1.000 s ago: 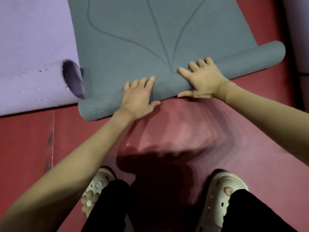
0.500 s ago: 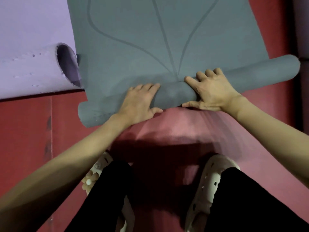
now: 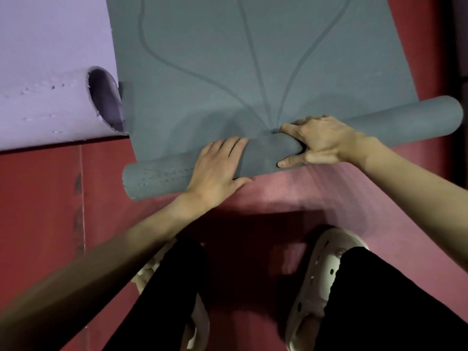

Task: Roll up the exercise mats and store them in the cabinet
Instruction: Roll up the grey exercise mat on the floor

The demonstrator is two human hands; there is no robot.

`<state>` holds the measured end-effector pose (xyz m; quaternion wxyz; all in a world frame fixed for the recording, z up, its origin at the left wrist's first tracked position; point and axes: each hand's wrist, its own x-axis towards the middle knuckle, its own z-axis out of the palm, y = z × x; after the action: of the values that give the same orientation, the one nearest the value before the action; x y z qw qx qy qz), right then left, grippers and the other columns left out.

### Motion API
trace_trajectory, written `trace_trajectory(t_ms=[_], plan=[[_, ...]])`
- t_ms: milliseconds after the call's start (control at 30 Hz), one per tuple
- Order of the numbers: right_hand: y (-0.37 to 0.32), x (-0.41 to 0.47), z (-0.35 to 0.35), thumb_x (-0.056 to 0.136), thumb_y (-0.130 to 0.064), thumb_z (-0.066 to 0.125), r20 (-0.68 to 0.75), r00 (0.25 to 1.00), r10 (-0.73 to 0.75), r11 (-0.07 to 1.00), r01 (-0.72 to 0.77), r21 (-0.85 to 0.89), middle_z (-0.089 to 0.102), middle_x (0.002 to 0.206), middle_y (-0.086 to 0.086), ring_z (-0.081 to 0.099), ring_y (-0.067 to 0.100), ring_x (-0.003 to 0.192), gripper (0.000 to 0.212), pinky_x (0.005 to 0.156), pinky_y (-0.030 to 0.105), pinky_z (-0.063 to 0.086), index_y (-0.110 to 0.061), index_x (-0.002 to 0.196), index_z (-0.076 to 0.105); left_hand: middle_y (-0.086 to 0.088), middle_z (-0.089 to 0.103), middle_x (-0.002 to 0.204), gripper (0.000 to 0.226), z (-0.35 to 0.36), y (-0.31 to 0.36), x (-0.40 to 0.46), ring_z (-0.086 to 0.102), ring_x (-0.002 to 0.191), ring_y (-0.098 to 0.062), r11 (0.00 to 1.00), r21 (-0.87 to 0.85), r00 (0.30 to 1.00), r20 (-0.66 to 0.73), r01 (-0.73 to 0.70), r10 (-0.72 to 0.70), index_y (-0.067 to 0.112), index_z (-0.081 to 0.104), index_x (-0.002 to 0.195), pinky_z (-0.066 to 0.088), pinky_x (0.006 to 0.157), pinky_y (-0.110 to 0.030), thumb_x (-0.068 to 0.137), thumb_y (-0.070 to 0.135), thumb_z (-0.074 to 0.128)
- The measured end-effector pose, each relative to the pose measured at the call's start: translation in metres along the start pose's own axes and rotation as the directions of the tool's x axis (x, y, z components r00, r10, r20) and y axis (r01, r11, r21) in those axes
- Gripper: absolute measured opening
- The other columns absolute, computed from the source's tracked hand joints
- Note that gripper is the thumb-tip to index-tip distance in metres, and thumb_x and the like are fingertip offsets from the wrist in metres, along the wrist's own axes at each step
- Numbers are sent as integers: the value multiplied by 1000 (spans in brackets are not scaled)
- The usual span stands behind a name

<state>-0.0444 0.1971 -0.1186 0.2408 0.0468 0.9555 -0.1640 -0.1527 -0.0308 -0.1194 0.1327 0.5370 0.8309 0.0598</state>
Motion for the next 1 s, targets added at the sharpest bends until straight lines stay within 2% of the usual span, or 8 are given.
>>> trace_trajectory(t_ms=[100, 200, 400, 500, 633, 767, 867, 1000], plan=[[3, 3, -2, 70, -85, 40, 17, 1000, 8, 1000, -8, 12, 62, 113, 4, 59, 29, 107, 84, 90, 41, 43, -33, 135, 40, -6, 51, 140, 88, -5, -8, 9, 49, 125, -29, 994, -108, 995, 96, 30, -19, 10, 44, 142, 32, 107, -39, 71, 51, 77], [3, -2, 0, 67, -90, 31, -59, 998, 6, 1000, -6, -4, 61, 105, 6, 59, 28, 102, 91, 86, 38, 43, -27, 131, 45, -2, 50, 141, 91, -9, -16, 19, 48, 127, -26, 987, -160, 986, 169, 25, 3, 13, 44, 144, 29, 108, -34, 70, 55, 77], [-5, -10, 21, 74, -85, 29, -344, 939, -24, 976, -53, -211, 55, 115, 14, 53, 33, 104, 100, 95, 45, 35, -7, 133, 48, -2, 61, 125, 85, -27, -36, 54, 57, 116, -20, 934, -341, 937, 348, 107, 20, 17, 57, 133, 42, 102, -35, 61, 53, 84], [-15, -9, 32, 78, -85, 29, -407, 914, 4, 962, -115, -249, 52, 124, 17, 50, 35, 109, 99, 100, 49, 31, -8, 139, 42, 2, 63, 116, 73, -33, -40, 66, 58, 108, -16, 921, -370, 904, 425, 121, 53, 22, 60, 128, 44, 97, -34, 64, 48, 85], [-13, -2, 25, 81, -82, 26, -369, 929, 30, 962, -126, -241, 54, 120, 14, 51, 36, 103, 91, 93, 50, 34, -13, 138, 43, 0, 57, 130, 79, -30, -38, 59, 52, 120, -21, 961, -258, 926, 378, 102, 3, 22, 51, 137, 40, 103, -35, 71, 55, 77], [-6, 11, 5, 69, -88, 20, -251, 965, 74, 974, -124, -189, 54, 118, 10, 52, 35, 105, 100, 92, 48, 35, -20, 139, 41, -8, 46, 143, 83, -24, -28, 32, 43, 129, -30, 994, -97, 994, 104, 47, -37, 12, 40, 144, 33, 110, -42, 78, 52, 71], [-1, 23, -15, 58, -98, 23, -90, 989, 119, 988, -127, -84, 53, 119, 4, 49, 30, 112, 106, 97, 46, 33, -29, 138, 37, -8, 38, 149, 97, -15, -22, 18, 34, 137, -28, 997, 74, 999, 39, 18, -21, 12, 25, 152, 21, 115, -41, 76, 52, 71], [2, 28, -20, 59, -93, 28, -28, 992, 124, 992, -124, -26, 54, 120, 3, 48, 27, 116, 102, 101, 43, 31, -31, 140, 38, -1, 35, 152, 93, -16, -25, 26, 30, 140, -22, 997, -5, 996, 51, 74, -73, 17, 23, 152, 13, 115, -34, 78, 39, 74]])
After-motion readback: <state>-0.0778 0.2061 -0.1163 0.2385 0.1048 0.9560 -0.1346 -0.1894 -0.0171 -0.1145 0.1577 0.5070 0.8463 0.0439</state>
